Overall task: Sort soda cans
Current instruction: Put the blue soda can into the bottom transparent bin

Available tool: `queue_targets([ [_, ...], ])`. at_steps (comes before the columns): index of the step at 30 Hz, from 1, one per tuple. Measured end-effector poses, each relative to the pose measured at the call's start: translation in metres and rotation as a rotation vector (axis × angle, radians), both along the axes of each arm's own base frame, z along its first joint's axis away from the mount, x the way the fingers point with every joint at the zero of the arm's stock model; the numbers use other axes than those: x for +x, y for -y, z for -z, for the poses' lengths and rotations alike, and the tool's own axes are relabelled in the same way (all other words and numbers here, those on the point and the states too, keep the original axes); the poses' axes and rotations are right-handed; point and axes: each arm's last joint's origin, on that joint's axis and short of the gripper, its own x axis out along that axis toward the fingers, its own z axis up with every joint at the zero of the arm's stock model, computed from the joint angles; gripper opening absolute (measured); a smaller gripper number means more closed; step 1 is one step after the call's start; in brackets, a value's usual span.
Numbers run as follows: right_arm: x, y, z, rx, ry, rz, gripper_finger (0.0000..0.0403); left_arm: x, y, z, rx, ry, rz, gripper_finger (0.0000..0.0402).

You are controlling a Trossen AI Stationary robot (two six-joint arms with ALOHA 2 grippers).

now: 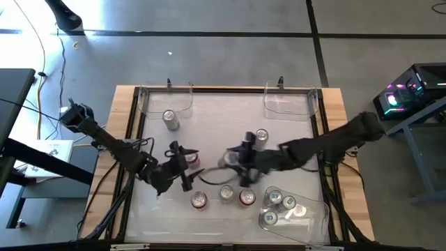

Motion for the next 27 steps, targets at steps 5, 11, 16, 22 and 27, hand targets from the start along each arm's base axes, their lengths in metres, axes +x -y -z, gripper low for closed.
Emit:
queue_targets([
  [5, -0.069, -0.030, -0.054, 0.104, 0.080, -0.109, 0.0217, -0.005, 0.009, -0.003, 0.057, 0.033, -0.009, 0.0332],
  [11, -0.143, -0.066, -0.066, 0.286, 0.023, -0.217, 0.0217, -0.007, 0.011, -0.003, 0.065, 0.040, -0.017, 0.0332],
  [16, -0.182, -0.099, -0.041, 0.418, -0.075, -0.199, 0.0217, -0.007, 0.011, -0.003, 0.055, 0.046, -0.023, 0.0332],
  [22, -0.201, -0.130, 0.006, 0.452, -0.073, -0.086, 0.0217, -0.007, 0.011, -0.003, 0.039, 0.055, -0.030, 0.0332],
  [27, -0.207, -0.148, 0.044, 0.419, -0.092, -0.020, 0.0217, -0.007, 0.011, -0.003, 0.026, 0.063, -0.036, 0.0332],
])
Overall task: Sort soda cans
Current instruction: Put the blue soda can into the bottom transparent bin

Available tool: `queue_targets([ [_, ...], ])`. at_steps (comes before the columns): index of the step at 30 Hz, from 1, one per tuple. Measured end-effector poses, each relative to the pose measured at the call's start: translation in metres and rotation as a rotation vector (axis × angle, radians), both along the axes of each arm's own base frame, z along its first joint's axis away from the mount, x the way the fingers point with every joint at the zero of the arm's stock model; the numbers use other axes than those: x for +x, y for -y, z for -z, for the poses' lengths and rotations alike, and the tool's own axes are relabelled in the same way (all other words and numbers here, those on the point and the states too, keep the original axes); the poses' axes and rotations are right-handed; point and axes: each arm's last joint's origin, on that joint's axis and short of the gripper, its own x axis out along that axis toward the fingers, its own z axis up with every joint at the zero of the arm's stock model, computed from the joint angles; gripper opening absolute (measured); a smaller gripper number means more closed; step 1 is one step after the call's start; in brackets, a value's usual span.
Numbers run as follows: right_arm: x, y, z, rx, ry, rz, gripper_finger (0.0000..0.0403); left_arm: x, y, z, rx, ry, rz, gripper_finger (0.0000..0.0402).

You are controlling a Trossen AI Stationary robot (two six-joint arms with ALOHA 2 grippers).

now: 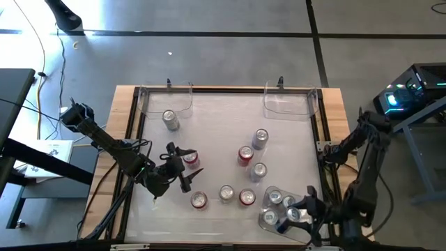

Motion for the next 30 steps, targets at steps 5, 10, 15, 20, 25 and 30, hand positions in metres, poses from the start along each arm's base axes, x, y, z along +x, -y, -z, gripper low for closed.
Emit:
queue_targets([
  [5, 0.001, -0.009, 0.023, -0.078, 0.015, 0.048, 0.0217, 0.002, -0.001, -0.001, -0.009, 0.016, -0.009, 0.0332],
  [10, 0.008, -0.016, 0.041, -0.125, -0.014, 0.073, 0.0217, 0.005, -0.004, -0.003, -0.022, 0.037, -0.022, 0.0332],
  [15, 0.010, -0.022, 0.058, -0.160, -0.026, 0.093, 0.0217, 0.006, -0.005, -0.004, -0.029, 0.049, -0.029, 0.0332],
  [20, 0.012, -0.026, 0.065, -0.167, -0.013, 0.115, 0.0217, 0.007, -0.004, -0.006, -0.031, 0.060, -0.026, 0.0332],
  [25, 0.013, -0.027, 0.065, -0.166, -0.019, 0.107, 0.0217, 0.007, -0.004, -0.006, -0.032, 0.060, -0.026, 0.0332],
  [30, 0.013, -0.027, 0.066, -0.187, -0.032, 0.080, 0.0217, 0.007, -0.004, -0.006, -0.032, 0.060, -0.025, 0.0332],
])
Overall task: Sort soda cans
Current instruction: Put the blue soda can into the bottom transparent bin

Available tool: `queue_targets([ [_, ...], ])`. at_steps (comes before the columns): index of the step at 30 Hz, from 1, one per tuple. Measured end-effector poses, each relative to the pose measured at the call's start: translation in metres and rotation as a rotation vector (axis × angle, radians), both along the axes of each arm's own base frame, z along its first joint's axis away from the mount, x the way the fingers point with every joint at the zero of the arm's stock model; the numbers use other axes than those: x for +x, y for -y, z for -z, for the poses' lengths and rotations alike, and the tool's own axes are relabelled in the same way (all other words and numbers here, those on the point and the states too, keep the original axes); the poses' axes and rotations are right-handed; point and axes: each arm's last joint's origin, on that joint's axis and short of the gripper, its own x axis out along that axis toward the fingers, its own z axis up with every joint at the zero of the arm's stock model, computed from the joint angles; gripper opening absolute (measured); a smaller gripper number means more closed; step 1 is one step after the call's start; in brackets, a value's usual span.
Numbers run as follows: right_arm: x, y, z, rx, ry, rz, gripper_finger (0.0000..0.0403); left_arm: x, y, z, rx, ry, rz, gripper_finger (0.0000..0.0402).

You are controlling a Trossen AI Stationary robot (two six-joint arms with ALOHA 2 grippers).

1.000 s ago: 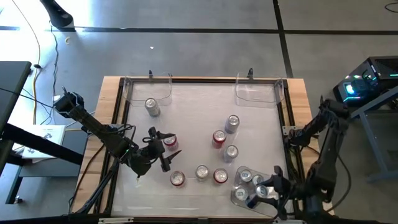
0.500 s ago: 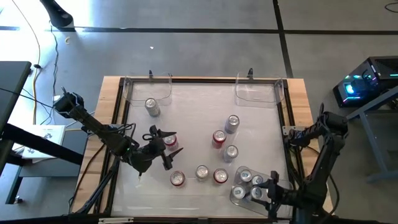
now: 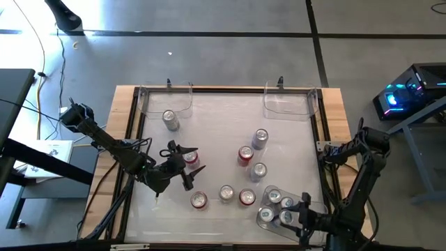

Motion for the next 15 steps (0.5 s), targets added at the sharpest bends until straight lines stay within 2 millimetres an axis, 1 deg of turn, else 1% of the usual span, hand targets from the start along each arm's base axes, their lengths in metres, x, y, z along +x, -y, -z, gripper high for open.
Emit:
queue_targets([
  [6, 0.0028, -0.0002, 0.0000, 0.003, -0.007, -0.005, 0.0218, 0.0000, 0.0000, 0.0000, 0.000, 0.000, 0.001, 0.0332],
  [12, 0.0078, 0.0007, 0.0001, 0.024, -0.018, 0.004, 0.0253, 0.0000, 0.0000, 0.0000, -0.001, 0.000, 0.001, 0.0332],
  [15, 0.0083, 0.0007, 0.0003, 0.026, -0.018, 0.005, 0.0258, 0.0000, 0.0000, 0.0000, -0.001, 0.000, 0.000, 0.0332],
])
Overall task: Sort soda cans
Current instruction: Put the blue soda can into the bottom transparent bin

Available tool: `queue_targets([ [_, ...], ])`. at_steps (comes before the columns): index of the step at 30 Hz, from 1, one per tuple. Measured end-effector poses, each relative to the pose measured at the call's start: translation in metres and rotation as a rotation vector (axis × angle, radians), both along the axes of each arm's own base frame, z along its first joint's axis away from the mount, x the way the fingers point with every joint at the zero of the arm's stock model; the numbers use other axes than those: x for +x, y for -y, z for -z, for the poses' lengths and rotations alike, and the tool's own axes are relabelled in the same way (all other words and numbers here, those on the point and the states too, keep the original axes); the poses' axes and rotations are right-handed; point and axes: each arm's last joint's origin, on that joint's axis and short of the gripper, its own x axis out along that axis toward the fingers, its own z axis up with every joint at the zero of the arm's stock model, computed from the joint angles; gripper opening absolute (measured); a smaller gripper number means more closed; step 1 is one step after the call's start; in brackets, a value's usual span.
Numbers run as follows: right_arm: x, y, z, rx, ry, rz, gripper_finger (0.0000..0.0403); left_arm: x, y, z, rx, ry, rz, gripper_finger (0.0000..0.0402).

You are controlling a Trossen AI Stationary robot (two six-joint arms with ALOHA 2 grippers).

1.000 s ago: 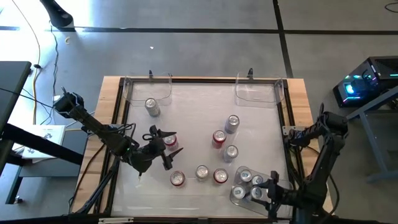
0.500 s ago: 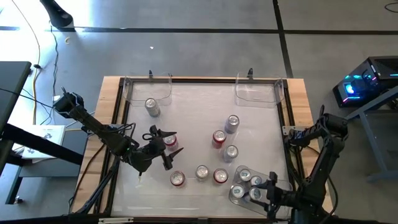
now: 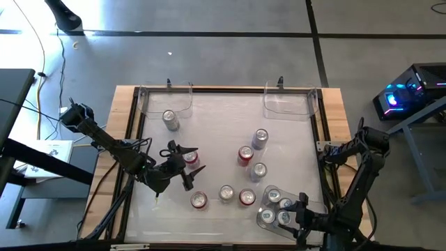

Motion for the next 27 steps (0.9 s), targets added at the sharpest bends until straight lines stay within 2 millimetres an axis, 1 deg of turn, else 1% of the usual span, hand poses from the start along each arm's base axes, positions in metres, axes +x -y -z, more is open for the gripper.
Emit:
queue_targets([
  [11, -0.0005, -0.0002, 0.0013, -0.138, -0.042, -0.111, 0.0262, 0.0000, 0.0000, 0.0000, -0.001, 0.000, 0.000, 0.0332],
  [18, -0.0007, -0.0005, 0.0013, -0.128, -0.053, -0.115, 0.0263, 0.0000, 0.0001, 0.0001, -0.003, -0.001, 0.004, 0.0332],
  [27, -0.0007, -0.0005, 0.0014, -0.070, -0.050, -0.077, 0.0264, 0.0001, 0.0002, 0.0001, -0.004, -0.002, 0.006, 0.0332],
])
